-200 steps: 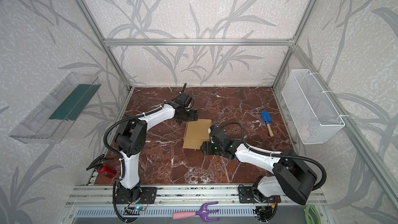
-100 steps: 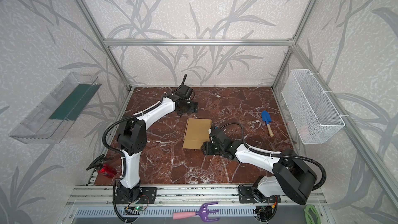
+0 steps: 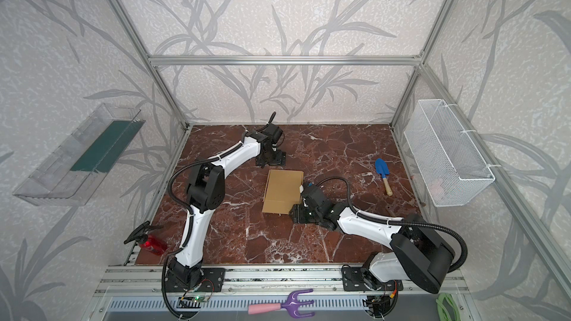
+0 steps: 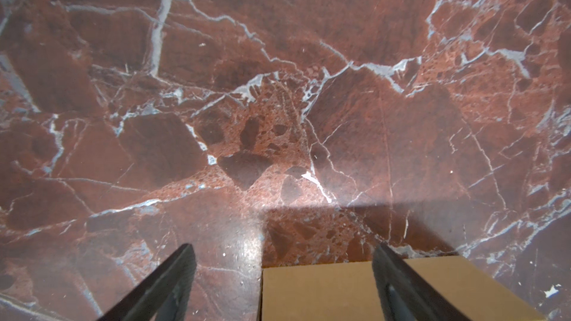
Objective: Fold the paper box
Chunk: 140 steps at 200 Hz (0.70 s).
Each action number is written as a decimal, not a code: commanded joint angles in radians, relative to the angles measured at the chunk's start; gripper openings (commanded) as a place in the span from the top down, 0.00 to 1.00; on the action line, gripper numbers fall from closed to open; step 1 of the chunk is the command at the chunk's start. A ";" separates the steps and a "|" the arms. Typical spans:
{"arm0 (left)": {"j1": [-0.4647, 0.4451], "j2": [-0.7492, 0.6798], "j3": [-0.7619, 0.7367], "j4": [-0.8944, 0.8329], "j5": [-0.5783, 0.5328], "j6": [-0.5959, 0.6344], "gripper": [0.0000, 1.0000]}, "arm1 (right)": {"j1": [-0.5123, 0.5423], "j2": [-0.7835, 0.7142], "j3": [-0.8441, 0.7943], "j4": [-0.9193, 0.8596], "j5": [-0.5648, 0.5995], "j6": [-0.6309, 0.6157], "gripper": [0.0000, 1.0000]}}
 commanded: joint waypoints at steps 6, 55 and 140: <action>0.004 0.026 0.037 -0.072 -0.012 0.024 0.10 | 0.006 -0.020 -0.013 0.014 0.013 0.003 0.39; 0.004 0.033 0.033 -0.079 -0.008 0.022 0.10 | 0.005 -0.004 -0.013 0.023 0.018 0.003 0.41; 0.004 0.034 -0.006 -0.071 0.019 0.024 0.10 | 0.006 0.008 -0.016 0.030 0.024 0.005 0.43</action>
